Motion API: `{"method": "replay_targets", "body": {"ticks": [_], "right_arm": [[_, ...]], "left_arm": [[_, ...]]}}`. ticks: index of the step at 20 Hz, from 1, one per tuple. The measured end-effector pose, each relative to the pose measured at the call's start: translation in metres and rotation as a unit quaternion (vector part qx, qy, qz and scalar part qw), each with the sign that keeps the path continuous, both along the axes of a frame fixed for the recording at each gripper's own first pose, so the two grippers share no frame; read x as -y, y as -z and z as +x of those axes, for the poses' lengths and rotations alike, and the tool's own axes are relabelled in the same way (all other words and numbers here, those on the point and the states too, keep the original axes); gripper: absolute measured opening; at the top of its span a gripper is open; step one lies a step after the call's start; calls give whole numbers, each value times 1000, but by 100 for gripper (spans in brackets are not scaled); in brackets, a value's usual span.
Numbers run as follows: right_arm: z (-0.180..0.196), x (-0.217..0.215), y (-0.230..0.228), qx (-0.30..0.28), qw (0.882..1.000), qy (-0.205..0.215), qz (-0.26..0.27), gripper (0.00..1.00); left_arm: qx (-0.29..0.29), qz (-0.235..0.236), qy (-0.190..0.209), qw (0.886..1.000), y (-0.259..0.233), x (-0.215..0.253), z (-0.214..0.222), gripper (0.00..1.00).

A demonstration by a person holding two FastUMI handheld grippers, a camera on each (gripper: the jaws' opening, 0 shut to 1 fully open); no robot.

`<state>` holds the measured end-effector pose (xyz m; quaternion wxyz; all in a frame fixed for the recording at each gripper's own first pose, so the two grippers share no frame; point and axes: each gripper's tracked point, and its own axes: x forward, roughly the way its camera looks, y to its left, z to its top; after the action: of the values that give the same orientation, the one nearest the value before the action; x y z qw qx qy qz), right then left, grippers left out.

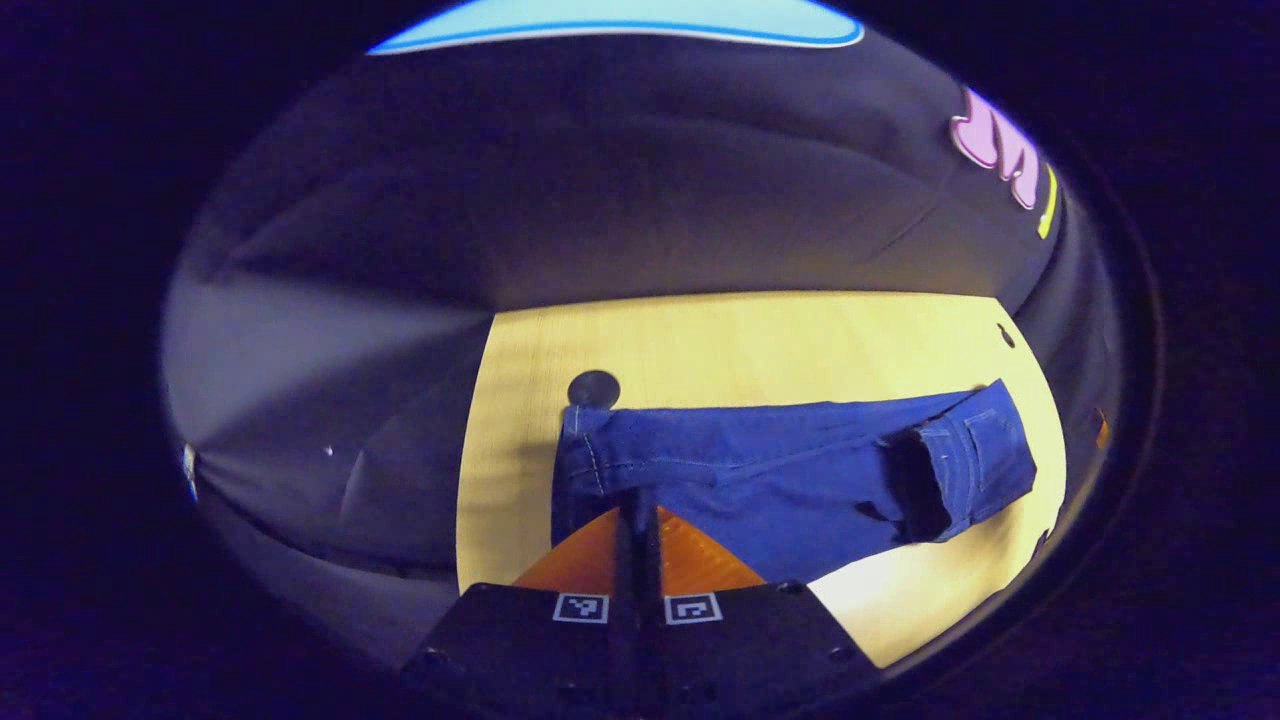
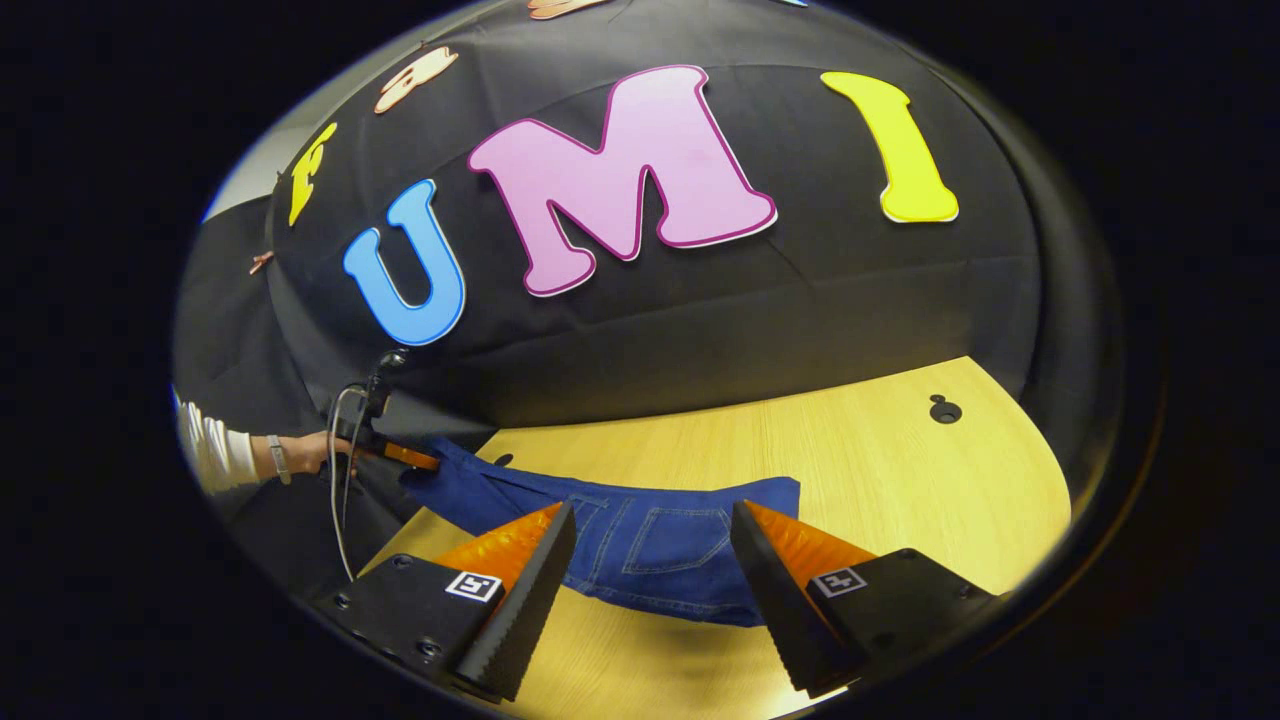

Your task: Grasp the waist and the cuffs of the jeans and fold them to make the two legs overlap; first hold the waist and fold one-third of the jeans toward the cuffs, then hold the cuffs and fold the remaining one-third in the same direction to finish folding.

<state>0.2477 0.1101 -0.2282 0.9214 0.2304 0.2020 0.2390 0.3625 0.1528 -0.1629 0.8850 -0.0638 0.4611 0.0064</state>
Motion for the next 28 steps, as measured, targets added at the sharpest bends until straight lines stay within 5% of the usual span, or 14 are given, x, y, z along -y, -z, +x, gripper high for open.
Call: {"method": "replay_targets", "body": {"ticks": [10,11,15,21,24,27,28], "right_arm": [[5,22,19,-17,1000,8,-21,96],[7,23,20,-19,1000,10,-21,96],[8,21,26,-24,999,9,-28,96],[8,16,31,-32,999,6,-33,96],[10,13,29,-37,999,6,-29,96],[8,11,24,-32,999,6,-29,96],[7,12,24,-32,999,6,-30,96]], "left_arm": [[-59,37,-19,997,51,-21,6,10],[-64,49,-21,997,56,-27,8,17],[-86,60,-22,994,70,-35,5,99],[-94,55,-15,994,90,-43,4,97],[-86,-4,-8,996,97,-28,4,95],[-61,-30,-21,997,100,-27,9,57],[-58,-34,-32,997,100,-24,9,27]]}}
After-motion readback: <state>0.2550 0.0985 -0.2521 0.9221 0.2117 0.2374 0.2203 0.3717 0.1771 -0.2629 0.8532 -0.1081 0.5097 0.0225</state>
